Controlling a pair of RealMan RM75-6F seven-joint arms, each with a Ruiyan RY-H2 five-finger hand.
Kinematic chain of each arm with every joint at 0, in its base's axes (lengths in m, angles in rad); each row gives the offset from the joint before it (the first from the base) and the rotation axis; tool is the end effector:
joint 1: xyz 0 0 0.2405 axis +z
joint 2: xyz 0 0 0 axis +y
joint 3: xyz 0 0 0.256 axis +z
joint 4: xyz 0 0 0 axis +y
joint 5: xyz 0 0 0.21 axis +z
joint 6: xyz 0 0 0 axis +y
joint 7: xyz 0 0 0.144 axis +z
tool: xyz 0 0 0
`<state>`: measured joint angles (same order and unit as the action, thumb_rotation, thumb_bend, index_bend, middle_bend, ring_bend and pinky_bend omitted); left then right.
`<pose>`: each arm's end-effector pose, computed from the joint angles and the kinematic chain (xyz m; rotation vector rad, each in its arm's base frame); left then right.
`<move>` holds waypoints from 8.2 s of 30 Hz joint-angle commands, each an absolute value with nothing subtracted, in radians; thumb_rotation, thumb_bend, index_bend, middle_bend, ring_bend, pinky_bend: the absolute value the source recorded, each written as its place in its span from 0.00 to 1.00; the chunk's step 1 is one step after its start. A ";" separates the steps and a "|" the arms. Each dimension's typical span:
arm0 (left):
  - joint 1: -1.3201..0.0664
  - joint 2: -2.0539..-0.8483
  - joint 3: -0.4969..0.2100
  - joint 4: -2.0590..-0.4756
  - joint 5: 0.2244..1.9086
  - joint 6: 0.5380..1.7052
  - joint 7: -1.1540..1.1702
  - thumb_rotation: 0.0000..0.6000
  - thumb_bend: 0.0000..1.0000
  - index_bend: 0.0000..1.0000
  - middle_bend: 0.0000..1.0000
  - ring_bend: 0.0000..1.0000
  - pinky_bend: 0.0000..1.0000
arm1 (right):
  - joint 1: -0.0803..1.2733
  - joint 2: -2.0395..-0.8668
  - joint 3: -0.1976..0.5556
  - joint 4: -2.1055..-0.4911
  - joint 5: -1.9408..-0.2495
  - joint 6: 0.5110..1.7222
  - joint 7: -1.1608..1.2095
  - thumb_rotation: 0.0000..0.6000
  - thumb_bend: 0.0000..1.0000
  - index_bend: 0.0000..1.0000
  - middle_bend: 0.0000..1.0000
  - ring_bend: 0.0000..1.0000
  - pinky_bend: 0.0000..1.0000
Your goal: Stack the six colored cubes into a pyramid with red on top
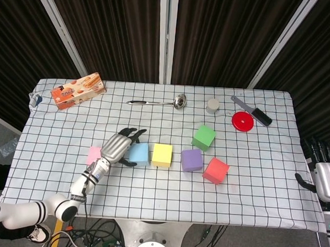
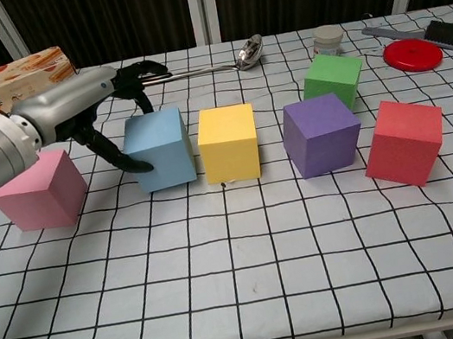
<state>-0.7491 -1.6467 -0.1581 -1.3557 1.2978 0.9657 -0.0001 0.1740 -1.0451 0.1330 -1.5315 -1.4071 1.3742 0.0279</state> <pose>-0.1344 0.3386 -0.0422 -1.8915 -1.1189 -1.1589 -0.3233 -0.2290 0.1980 1.3775 -0.8121 0.8375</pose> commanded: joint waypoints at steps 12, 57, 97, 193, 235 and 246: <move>-0.755 -1.681 -0.155 -1.283 1.333 0.962 -0.047 1.00 0.17 0.06 0.53 0.11 0.13 | 0.172 -1.032 0.120 -1.546 -1.420 1.373 0.024 1.00 0.21 0.00 0.00 0.00 0.00; -0.785 -1.737 -0.170 -1.221 1.328 0.931 -0.065 1.00 0.17 0.06 0.53 0.11 0.13 | 0.174 -1.050 0.113 -1.527 -1.403 1.355 0.017 1.00 0.21 0.00 0.00 0.00 0.00; -0.790 -1.763 -0.169 -1.183 1.326 0.914 -0.108 1.00 0.07 0.05 0.23 0.09 0.11 | 0.168 -1.053 0.111 -1.523 -1.405 1.365 0.021 1.00 0.21 0.00 0.00 0.00 0.00; -0.251 -1.297 -0.036 -1.193 1.412 1.249 -0.352 1.00 0.00 0.04 0.02 0.00 0.07 | 0.899 -1.468 0.151 -1.492 -1.060 0.718 -0.321 1.00 0.30 0.00 0.52 0.02 0.00; -0.238 -1.304 -0.043 -1.169 1.425 1.237 -0.392 1.00 0.00 0.04 0.03 0.00 0.07 | 0.956 -1.496 0.122 -1.464 -1.002 0.707 -0.336 1.00 0.10 0.00 0.16 0.00 0.00; -0.246 -1.290 -0.046 -1.208 1.441 1.243 -0.383 1.00 0.00 0.04 0.02 0.00 0.07 | 0.931 -1.368 0.152 -1.610 -1.059 0.772 -0.300 1.00 0.10 0.00 0.14 0.00 0.00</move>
